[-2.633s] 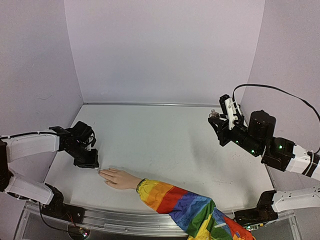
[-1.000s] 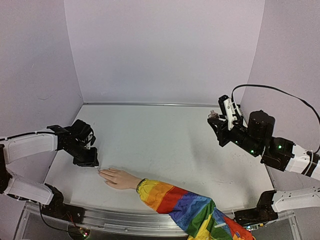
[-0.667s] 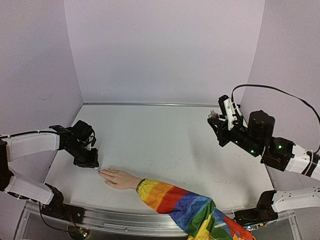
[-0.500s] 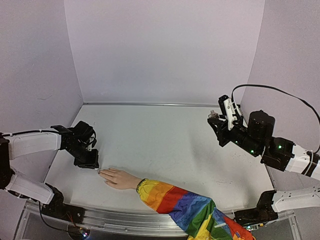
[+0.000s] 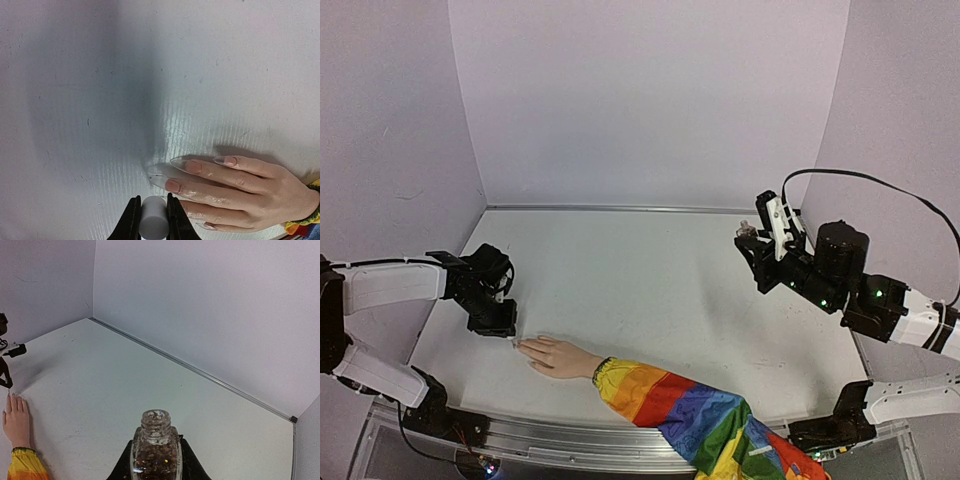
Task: Paint the nails
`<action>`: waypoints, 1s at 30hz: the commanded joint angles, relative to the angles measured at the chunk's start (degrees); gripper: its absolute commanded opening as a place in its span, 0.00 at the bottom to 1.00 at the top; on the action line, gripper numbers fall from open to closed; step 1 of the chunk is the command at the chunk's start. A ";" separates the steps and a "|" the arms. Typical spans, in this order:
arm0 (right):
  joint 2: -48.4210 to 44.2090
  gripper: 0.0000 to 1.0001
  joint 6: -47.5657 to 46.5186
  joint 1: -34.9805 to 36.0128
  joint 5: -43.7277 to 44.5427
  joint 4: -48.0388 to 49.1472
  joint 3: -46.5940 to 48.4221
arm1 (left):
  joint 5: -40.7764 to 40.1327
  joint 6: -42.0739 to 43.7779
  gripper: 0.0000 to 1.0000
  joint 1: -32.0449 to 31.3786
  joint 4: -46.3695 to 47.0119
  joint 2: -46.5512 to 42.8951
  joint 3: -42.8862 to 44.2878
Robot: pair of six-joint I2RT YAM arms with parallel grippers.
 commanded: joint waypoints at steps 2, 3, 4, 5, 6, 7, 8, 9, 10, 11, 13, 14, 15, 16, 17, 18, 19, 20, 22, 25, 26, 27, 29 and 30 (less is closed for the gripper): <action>-0.41 0.00 0.61 -0.22 0.63 3.18 0.92 | -5.03 1.25 0.00 -0.05 1.72 0.14 2.34; -0.44 0.00 0.63 -0.22 0.62 3.18 0.92 | -5.23 1.27 0.00 -0.05 1.61 -0.08 2.32; -0.52 0.00 0.62 -0.22 0.62 3.17 0.92 | -5.22 1.20 0.00 -0.05 1.59 -0.44 2.27; -0.57 0.00 0.63 -0.22 0.62 3.09 0.92 | -5.19 1.03 0.00 -0.05 1.42 -0.92 2.15; -0.57 0.00 0.64 -0.25 0.63 3.07 0.92 | -5.13 0.93 0.00 -0.05 1.24 -1.39 2.09; -0.62 0.00 0.64 -0.23 0.62 3.09 0.92 | -5.08 0.87 0.00 -0.05 1.01 -1.91 2.08; -0.58 0.00 0.60 -0.25 0.55 3.09 0.92 | -5.03 0.77 0.00 -0.05 0.58 -2.56 1.99; -0.51 0.00 0.59 -0.23 0.45 3.09 0.92 | -4.85 0.63 0.00 -0.05 0.39 -3.17 1.92; -0.41 0.00 0.63 -0.22 0.36 3.09 0.92 | -4.55 0.45 0.00 -0.05 0.19 -3.80 1.90; -0.28 0.00 0.61 -0.22 0.28 3.09 0.95 | -4.12 0.28 0.00 -0.05 -0.12 -4.32 1.90; -0.22 0.00 0.64 -0.22 0.02 3.05 0.93 | -3.10 -0.04 0.00 -0.06 -0.64 -5.39 2.11; -0.27 0.00 0.64 -0.22 -0.03 3.09 0.92 | -2.59 -0.13 0.00 -0.05 -0.78 -5.84 2.20; -0.35 0.00 0.59 -0.22 -0.08 3.08 0.92 | -1.93 -0.14 0.00 -0.05 -0.89 -6.22 2.28; -0.39 0.00 0.56 -0.22 -0.15 3.14 0.86 | -1.58 -0.07 0.00 -0.05 -0.95 -6.36 2.40; -0.46 0.00 0.53 -0.25 -0.13 3.18 0.84 | 0.50 0.20 0.00 -0.05 -0.95 -6.12 2.61; -0.48 0.00 0.55 -0.24 -0.17 3.26 0.84 | 1.52 0.40 0.00 -0.07 -1.03 -5.70 2.74; -0.49 0.00 0.55 -0.23 -0.25 3.20 0.84 | 2.24 0.58 0.00 -0.05 -1.07 -5.14 2.78; -0.49 0.00 0.55 -0.22 -0.25 3.34 0.80 | 2.70 0.71 0.00 -0.05 -1.09 -4.65 2.86; -0.49 0.00 0.54 -0.25 -0.30 3.36 0.76 | 3.38 0.82 0.00 -0.05 -1.04 -3.67 2.89; -0.73 0.00 0.56 -0.22 -0.26 3.36 0.68 | 3.92 0.88 0.00 -0.05 -0.89 -3.15 3.07; -0.75 0.00 0.63 -0.22 -0.21 3.36 0.67 | 3.93 0.96 0.00 -0.05 -0.76 -3.12 3.20; -0.75 0.00 0.57 -0.22 -0.11 3.36 0.70 | 3.71 1.12 0.00 0.00 -0.73 -2.93 3.25; -0.64 0.00 0.55 -0.24 -0.17 3.31 0.71 | 3.45 1.30 0.00 -0.05 -0.53 -2.55 3.27; -0.54 0.00 0.55 -0.23 -0.10 3.35 0.73 | 3.41 1.37 0.00 -0.05 -0.41 -2.31 3.26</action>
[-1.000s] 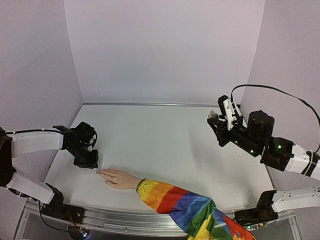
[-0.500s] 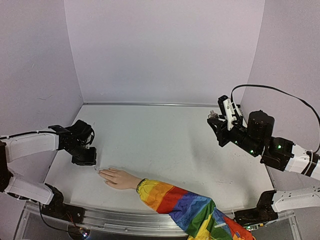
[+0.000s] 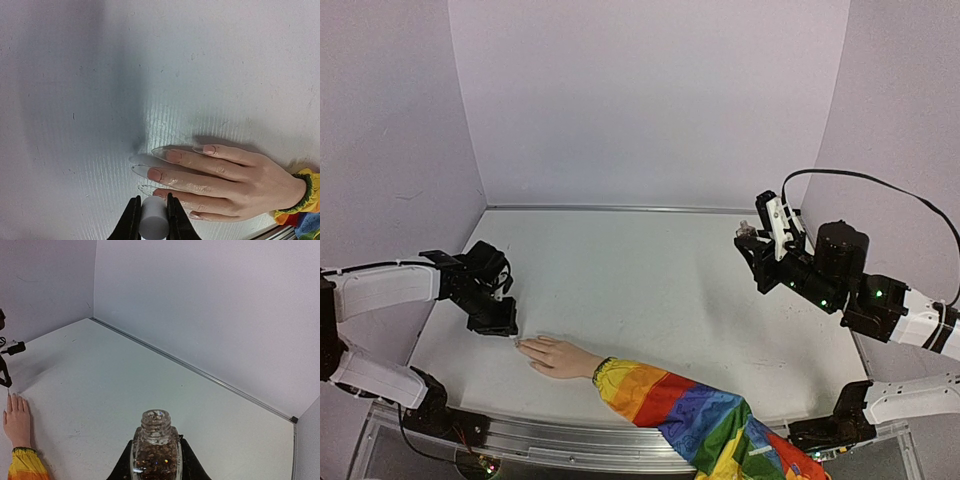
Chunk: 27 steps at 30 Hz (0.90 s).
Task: Paint the nails
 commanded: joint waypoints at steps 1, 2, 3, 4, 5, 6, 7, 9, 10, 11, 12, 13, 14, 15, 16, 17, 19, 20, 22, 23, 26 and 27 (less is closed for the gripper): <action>-0.54 0.00 0.55 -0.22 0.10 3.36 0.75 | 0.47 1.07 0.00 -0.03 0.51 1.00 3.13; -0.53 0.00 0.63 -0.27 0.06 3.31 0.73 | 0.48 1.03 0.00 -0.05 0.68 1.11 3.11; -0.53 0.00 0.64 -0.23 0.09 3.35 0.71 | 0.47 1.07 0.00 -0.05 0.89 1.26 3.03; -0.60 0.00 0.63 -0.27 0.11 3.36 0.69 | 0.47 1.11 0.00 -0.05 1.05 1.42 2.97; -0.61 0.00 0.59 -0.24 0.14 3.36 0.72 | 0.35 1.11 0.00 -0.05 1.07 1.64 3.01; -0.62 0.00 0.63 -0.23 0.18 3.33 0.67 | 0.16 1.11 0.00 -0.06 1.07 1.82 2.93; -0.62 0.00 0.63 -0.22 0.22 3.36 0.66 | -0.06 1.11 0.00 -0.05 1.22 1.92 2.87; -0.54 0.00 0.64 -0.22 0.23 3.36 0.68 | -0.58 1.04 0.00 -0.05 1.37 2.10 2.84; -0.47 0.00 0.62 -0.22 0.27 3.36 0.66 | -0.91 1.03 0.00 -0.05 1.56 2.17 2.77; -0.38 0.00 0.66 -0.22 0.35 3.36 0.67 | -1.19 0.95 0.00 -0.05 1.62 2.19 2.76; -0.23 0.00 0.72 -0.22 0.34 3.31 0.66 | -1.65 0.87 0.00 -0.05 1.71 2.19 2.76; -0.19 0.00 0.72 -0.22 0.35 3.35 0.66 | -1.88 0.86 0.00 -0.05 1.80 2.18 2.76; -0.18 0.00 0.71 -0.22 0.31 3.35 0.66 | -2.38 0.85 0.00 -0.05 1.83 2.07 2.76; -0.18 0.00 0.71 -0.22 0.31 3.36 0.68 | -2.85 0.77 0.00 -0.05 1.98 2.03 2.80; -0.18 0.00 0.72 -0.22 0.45 3.35 0.68 | -3.27 0.77 0.00 -0.05 2.03 2.09 2.82; -0.18 0.00 0.68 -0.22 0.47 3.34 0.66 | -3.64 0.76 0.00 -0.05 2.12 2.10 2.77; -0.10 0.00 0.66 -0.22 0.49 3.36 0.73 | -3.68 0.77 0.00 -0.05 2.31 2.43 2.83; -0.09 0.00 0.70 -0.23 0.53 3.35 0.66 | -3.74 0.76 0.00 -0.05 2.42 2.63 2.76; -0.07 0.00 0.72 -0.23 0.48 3.36 0.67 | -5.43 0.85 0.00 -0.05 2.69 3.17 2.66; -0.09 0.00 0.73 -0.22 0.50 3.36 0.66 | -5.76 0.96 0.00 -0.05 2.87 3.40 2.66; -0.09 0.00 0.73 -0.22 0.48 3.36 0.66 | -6.72 1.36 0.00 -0.05 2.77 3.56 2.68; -0.09 0.00 0.73 -0.22 0.53 3.33 0.72 | -7.07 1.45 0.00 -0.09 2.70 3.33 2.67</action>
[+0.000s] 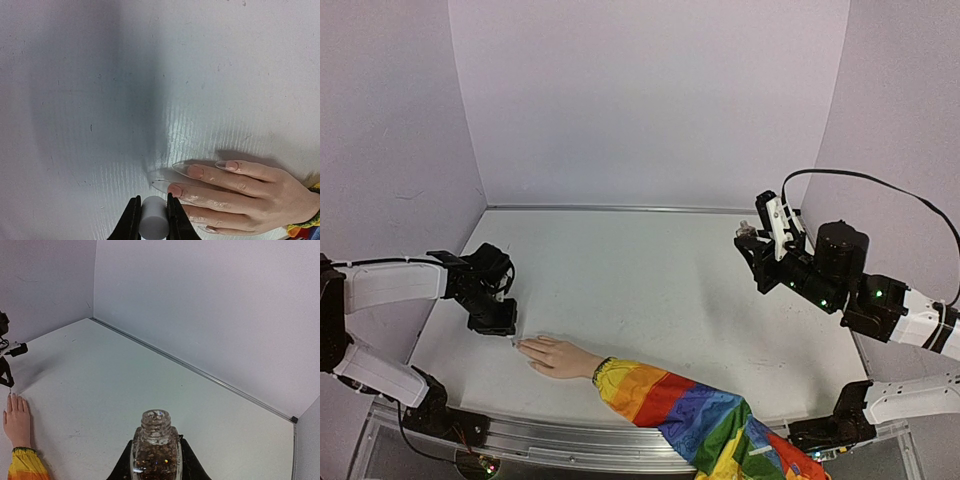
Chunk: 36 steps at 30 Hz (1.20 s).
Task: Paint the nails
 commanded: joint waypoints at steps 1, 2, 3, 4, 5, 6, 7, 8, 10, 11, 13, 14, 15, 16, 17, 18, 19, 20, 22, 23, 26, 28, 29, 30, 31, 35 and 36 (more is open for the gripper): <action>-0.10 0.00 0.73 -0.22 0.55 3.35 0.74 | -3.22 1.20 0.00 -0.10 1.28 -0.36 2.54; -0.19 0.00 0.73 -0.22 0.52 3.36 0.75 | -3.44 1.13 0.00 -0.05 1.10 -0.77 2.48; -0.24 0.00 0.73 -0.22 0.51 3.36 0.73 | -3.68 1.12 0.00 -0.05 0.89 -1.27 2.52; -0.33 0.00 0.73 -0.22 0.51 3.36 0.67 | -3.82 1.05 0.00 -0.05 0.46 -1.82 2.60; -0.23 0.00 0.73 -0.22 0.47 3.35 0.66 | -3.87 0.91 0.00 -0.05 0.06 -2.56 2.62; -0.16 0.00 0.73 -0.24 0.32 3.36 0.66 | -3.88 0.86 0.00 -0.04 -0.29 -3.24 2.75; -0.05 0.00 0.73 -0.27 0.21 3.33 0.66 | -3.88 0.85 0.00 -0.05 -0.88 -3.90 2.84; 0.03 0.00 0.73 -0.23 0.10 3.35 0.66 | -3.69 0.90 0.00 -0.05 -1.39 -4.53 3.01; 0.06 0.00 0.72 -0.22 0.02 3.31 0.74 | -2.63 0.85 0.00 -0.05 -1.97 -5.54 3.50; -0.06 0.00 0.73 -0.22 0.03 3.35 0.75 | -1.69 0.90 0.00 -0.05 -2.13 -5.92 3.70; -0.26 0.00 0.73 -0.23 0.03 3.36 0.77 | -0.34 0.90 0.00 -0.03 -2.26 -6.40 3.92; -0.41 0.00 0.70 -0.25 0.02 3.35 0.68 | 1.75 1.12 0.00 -0.07 -2.26 -6.39 4.01; -0.46 0.00 0.72 -0.23 0.00 3.36 0.73 | 2.63 1.31 0.00 -0.05 -2.26 -6.26 4.16; -0.46 0.00 0.68 -0.22 -0.12 3.36 0.60 | 3.04 1.42 0.00 -0.05 -2.26 -5.98 4.20; -0.46 0.00 0.76 -0.22 -0.07 3.36 0.60 | 3.40 1.51 0.00 -0.05 -2.33 -5.76 4.21; -0.46 0.00 0.81 -0.22 -0.11 3.36 0.58 | 3.73 1.55 0.00 -0.06 -2.33 -5.50 4.21; -0.46 0.00 0.80 -0.25 -0.22 3.36 0.57 | 4.19 1.62 0.00 -0.05 -2.35 -5.09 4.21; -0.46 0.00 0.81 -0.23 -0.16 3.36 0.66 | 4.70 1.64 0.00 -0.05 -2.39 -4.68 4.21; -0.55 0.00 0.81 -0.22 -0.09 3.35 0.70 | 5.39 1.64 0.00 -0.05 -2.40 -4.15 4.29; -0.51 0.00 0.81 -0.22 -0.09 3.36 0.67 | 5.54 1.64 0.00 -0.05 -2.36 -4.09 4.22; -0.27 0.00 0.73 -0.23 -0.06 3.35 0.66 | 4.89 1.74 0.00 -0.05 -2.35 -3.79 4.21; -0.05 0.00 0.73 -0.22 -0.07 3.36 0.76 | 4.59 1.65 0.00 -0.05 -2.40 -3.47 4.21; -0.03 0.00 0.73 -0.22 -0.09 3.31 0.75 | 4.42 1.58 0.00 -0.05 -2.42 -3.29 4.21; -0.02 0.00 0.73 -0.22 -0.07 3.35 0.76 | 4.31 1.51 0.00 -0.05 -2.48 -3.05 4.21; -0.02 0.00 0.73 -0.22 0.00 3.33 0.75 | 4.25 1.43 0.00 -0.05 -2.52 -2.90 4.21; -0.02 0.00 0.64 -0.22 0.06 3.36 0.79 | 3.78 1.07 0.00 -0.05 -2.58 -2.11 4.36; -0.02 0.00 0.64 -0.22 0.13 3.36 0.78 | 3.65 0.99 0.00 -0.05 -2.61 -1.89 4.38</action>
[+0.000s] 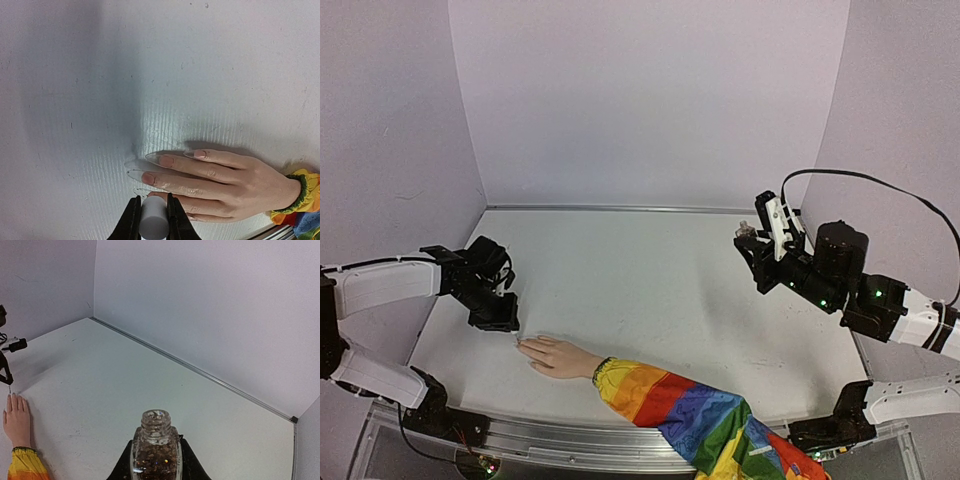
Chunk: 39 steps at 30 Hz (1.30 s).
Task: Paint the nails
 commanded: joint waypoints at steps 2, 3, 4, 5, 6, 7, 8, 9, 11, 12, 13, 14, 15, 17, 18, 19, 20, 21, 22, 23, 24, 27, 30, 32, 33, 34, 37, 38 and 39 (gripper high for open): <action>-0.16 0.00 0.63 -0.22 0.15 3.36 0.83 | -0.69 0.00 0.00 -0.05 -0.89 1.05 2.61; -0.16 0.00 0.61 -0.22 0.17 3.36 0.81 | -0.88 -0.02 0.00 -0.03 -0.93 1.17 2.61; -0.11 0.00 0.63 -0.22 0.22 3.36 0.83 | -1.13 -0.10 0.00 -0.03 -1.04 1.31 2.65; -0.07 0.00 0.57 -0.22 0.24 3.31 0.84 | -1.44 -0.21 0.00 -0.05 -0.98 1.51 2.68; -0.07 0.00 0.55 -0.22 0.24 3.31 0.88 | -1.74 -0.39 0.00 -0.05 -1.02 1.74 2.70; -0.02 0.00 0.55 -0.22 0.24 3.35 0.84 | -1.82 -0.47 0.00 -0.05 -1.08 2.05 2.70; 0.01 0.00 0.54 -0.22 0.25 3.36 0.86 | -1.84 -0.62 0.00 -0.05 -1.07 2.27 2.70; 0.10 0.00 0.55 -0.22 0.29 3.36 0.84 | -1.91 -0.76 0.00 -0.06 -1.05 2.46 2.70; 0.26 0.00 0.53 -0.22 0.24 3.36 0.91 | -2.75 -0.96 0.00 -0.03 -1.04 3.01 2.70; 0.28 0.00 0.52 -0.22 0.26 3.31 0.92 | -3.24 -0.99 0.00 -0.05 -1.06 3.31 2.70; 0.28 0.00 0.55 -0.22 0.24 3.35 0.95 | -3.62 -0.99 0.00 -0.09 -1.06 3.63 2.70; 0.28 0.00 0.48 -0.22 0.32 3.36 0.95 | -3.78 -0.97 0.00 -0.05 -1.06 3.93 2.70; 0.28 0.00 0.50 -0.22 0.33 3.36 1.00 | -3.82 -0.99 0.00 -0.05 -1.04 4.13 2.61; 0.15 0.00 0.53 -0.24 0.33 3.36 0.97 | -3.84 -1.14 0.00 -0.05 -1.11 4.44 2.53; 0.11 0.00 0.55 -0.23 0.33 3.36 0.89 | -5.47 -1.24 0.00 -0.05 -1.07 4.34 2.46; 0.11 0.00 0.55 -0.24 0.33 3.36 0.84 | -6.21 -1.39 0.00 -0.05 -1.11 4.18 2.37; 0.19 0.00 0.63 -0.23 0.32 3.36 0.85 | -6.94 -1.50 0.00 -0.05 -1.07 3.82 2.35; 0.22 0.00 0.70 -0.22 0.25 3.29 0.77 | -7.86 -1.66 0.00 -0.05 -1.13 3.42 2.35; 0.28 0.00 0.72 -0.27 0.22 3.35 0.75 | -8.85 -1.75 0.00 -0.05 -1.35 2.91 2.54; 0.28 0.00 0.73 -0.24 0.16 3.33 0.75 | -9.83 -1.90 0.00 -0.05 -1.75 2.12 2.87; 0.28 0.00 0.73 -0.27 0.15 3.33 0.82 | -10.82 -2.09 0.00 -0.05 -2.18 0.98 3.34; 0.28 0.00 0.68 -0.25 0.04 3.36 0.85 | -12.04 -1.78 0.00 -0.05 -3.30 -2.77 5.08; 0.56 0.00 0.91 -0.22 -0.75 3.76 0.91 | -10.58 0.50 0.00 -0.05 -4.31 -5.92 8.06; 1.11 0.00 1.32 -0.22 -2.10 4.60 1.13 | -7.13 2.40 0.00 -0.05 -4.30 -7.93 10.47; 1.76 0.00 1.27 -0.22 -3.14 5.03 1.22 | -5.13 3.48 0.00 -0.05 -3.97 -8.78 11.82; 2.68 0.00 1.02 -0.22 -4.55 5.29 1.50 | -1.49 5.03 0.00 -0.05 -3.51 -9.38 13.43; 7.51 0.00 1.26 -0.25 -8.03 6.58 2.67 | 8.28 9.37 0.00 -0.18 -2.83 -9.14 19.03; 9.23 0.00 1.66 -0.23 -10.18 7.99 2.88 | 11.14 10.51 0.00 -0.31 -2.79 -8.71 20.91; 11.22 0.00 2.06 -0.20 -13.56 9.75 2.89 | 12.91 11.57 0.00 -0.87 -2.74 -8.31 23.17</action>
